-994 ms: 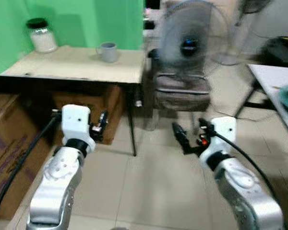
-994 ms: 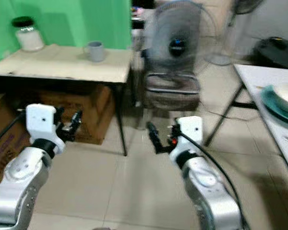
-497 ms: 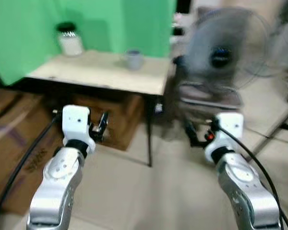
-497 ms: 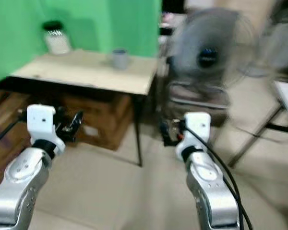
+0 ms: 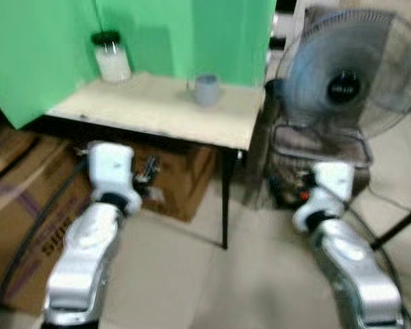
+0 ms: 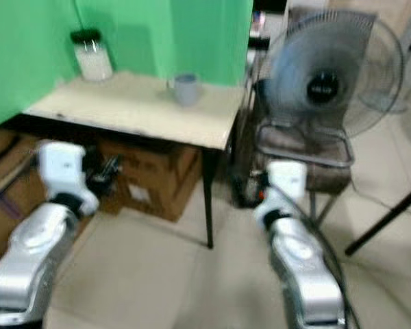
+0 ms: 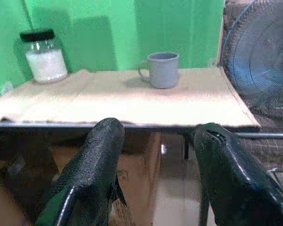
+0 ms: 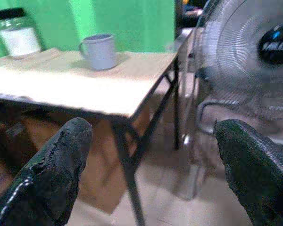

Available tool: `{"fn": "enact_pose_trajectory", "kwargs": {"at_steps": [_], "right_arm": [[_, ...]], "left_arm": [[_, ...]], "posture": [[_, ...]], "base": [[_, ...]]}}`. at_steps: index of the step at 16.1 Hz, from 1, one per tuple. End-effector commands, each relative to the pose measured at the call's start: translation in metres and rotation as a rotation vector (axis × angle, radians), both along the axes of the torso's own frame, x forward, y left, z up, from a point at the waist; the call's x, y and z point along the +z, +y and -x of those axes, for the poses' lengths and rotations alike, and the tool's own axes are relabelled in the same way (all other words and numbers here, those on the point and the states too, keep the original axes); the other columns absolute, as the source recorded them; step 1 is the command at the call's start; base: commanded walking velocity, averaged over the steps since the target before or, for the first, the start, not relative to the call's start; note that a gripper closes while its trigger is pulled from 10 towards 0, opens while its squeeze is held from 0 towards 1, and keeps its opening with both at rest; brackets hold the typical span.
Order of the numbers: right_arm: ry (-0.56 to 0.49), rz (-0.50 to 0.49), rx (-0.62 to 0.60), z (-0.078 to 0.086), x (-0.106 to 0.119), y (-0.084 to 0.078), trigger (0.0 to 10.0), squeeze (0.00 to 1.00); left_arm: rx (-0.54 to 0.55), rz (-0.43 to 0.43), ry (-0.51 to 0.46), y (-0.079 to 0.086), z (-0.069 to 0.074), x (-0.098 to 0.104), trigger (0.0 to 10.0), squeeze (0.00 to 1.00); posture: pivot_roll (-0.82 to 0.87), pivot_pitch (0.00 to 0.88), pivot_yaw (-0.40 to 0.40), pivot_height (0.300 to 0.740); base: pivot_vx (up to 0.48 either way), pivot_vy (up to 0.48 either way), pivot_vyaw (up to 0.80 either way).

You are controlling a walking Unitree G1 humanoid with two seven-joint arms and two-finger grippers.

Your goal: Setting the table

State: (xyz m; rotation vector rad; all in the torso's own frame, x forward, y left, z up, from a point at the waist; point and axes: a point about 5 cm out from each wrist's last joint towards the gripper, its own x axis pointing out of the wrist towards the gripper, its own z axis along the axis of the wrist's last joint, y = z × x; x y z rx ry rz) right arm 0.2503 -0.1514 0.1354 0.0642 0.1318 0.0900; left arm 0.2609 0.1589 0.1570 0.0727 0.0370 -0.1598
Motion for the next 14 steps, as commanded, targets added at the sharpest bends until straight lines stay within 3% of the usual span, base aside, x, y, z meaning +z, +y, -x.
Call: {"fn": "enact_pose_trajectory", "kwargs": {"at_steps": [1,9,14], "right_arm": [[-0.022,-0.028,0.033,-0.0039,0.0048,0.0108,10.0,0.00],[-0.052,-0.046,0.065,-0.0085,0.0101,0.0171,10.0,0.00],[-0.083,0.016,0.085,-0.0115,0.0141,0.0194,10.0,0.00]], "left_arm": [[0.030,-0.028,-0.008,0.0100,-0.0008,0.0015,10.0,0.00],[0.027,-0.012,-0.020,0.0110,-0.0068,0.0059,10.0,0.00],[0.022,-0.012,-0.012,0.0097,-0.0087,0.0035,10.0,0.00]], "posture": [[0.10,0.000,0.043,0.740],[0.10,0.000,0.056,0.740],[0.09,0.000,0.052,0.740]], "base": [[0.341,0.000,0.00],[0.345,0.000,0.00],[0.344,0.000,0.00]]}}
